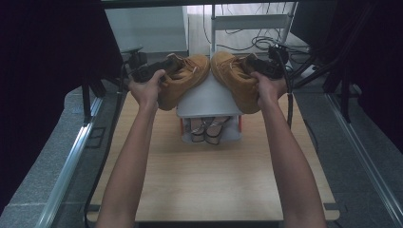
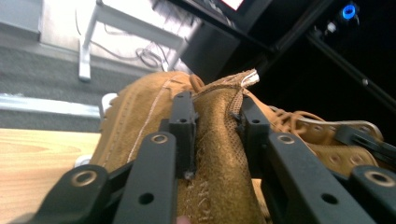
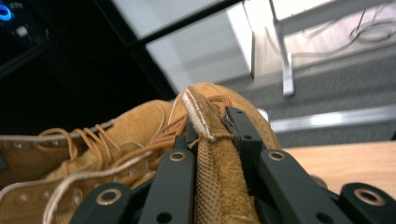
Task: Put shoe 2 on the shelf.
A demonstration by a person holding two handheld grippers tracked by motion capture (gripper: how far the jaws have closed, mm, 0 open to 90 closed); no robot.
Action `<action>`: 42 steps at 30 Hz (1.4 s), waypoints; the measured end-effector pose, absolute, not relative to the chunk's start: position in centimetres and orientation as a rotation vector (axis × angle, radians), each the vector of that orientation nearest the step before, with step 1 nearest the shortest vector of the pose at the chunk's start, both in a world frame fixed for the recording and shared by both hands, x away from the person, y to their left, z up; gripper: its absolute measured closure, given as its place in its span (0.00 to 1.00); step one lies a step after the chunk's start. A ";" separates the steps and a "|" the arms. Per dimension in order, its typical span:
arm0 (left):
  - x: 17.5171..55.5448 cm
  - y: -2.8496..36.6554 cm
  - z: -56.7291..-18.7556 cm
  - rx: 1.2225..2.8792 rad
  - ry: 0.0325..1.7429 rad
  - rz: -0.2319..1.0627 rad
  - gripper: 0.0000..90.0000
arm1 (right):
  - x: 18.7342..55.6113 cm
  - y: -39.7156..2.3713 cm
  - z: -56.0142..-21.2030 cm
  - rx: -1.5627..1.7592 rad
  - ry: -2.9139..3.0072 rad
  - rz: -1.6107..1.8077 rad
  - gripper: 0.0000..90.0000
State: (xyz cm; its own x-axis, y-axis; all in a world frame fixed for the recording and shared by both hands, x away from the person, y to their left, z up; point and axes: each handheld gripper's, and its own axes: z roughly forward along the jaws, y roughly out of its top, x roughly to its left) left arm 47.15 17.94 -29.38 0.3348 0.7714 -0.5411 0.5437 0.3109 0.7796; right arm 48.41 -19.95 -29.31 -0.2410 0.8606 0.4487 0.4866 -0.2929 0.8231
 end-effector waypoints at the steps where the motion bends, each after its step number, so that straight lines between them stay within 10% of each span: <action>1: 47.4 18.0 -29.4 1.366 1.330 0.227 0.79 | 48.7 -20.2 -29.4 1.685 1.628 1.536 0.89; 23: 49.2 20.1 -29.5 1.528 1.241 0.207 0.44 | 50.7 -20.1 -28.3 1.490 1.777 1.543 0.44; 42: 45.1 21.7 -26.5 1.505 1.109 0.317 0.35 | 46.4 -21.2 -25.9 1.289 1.702 1.662 0.53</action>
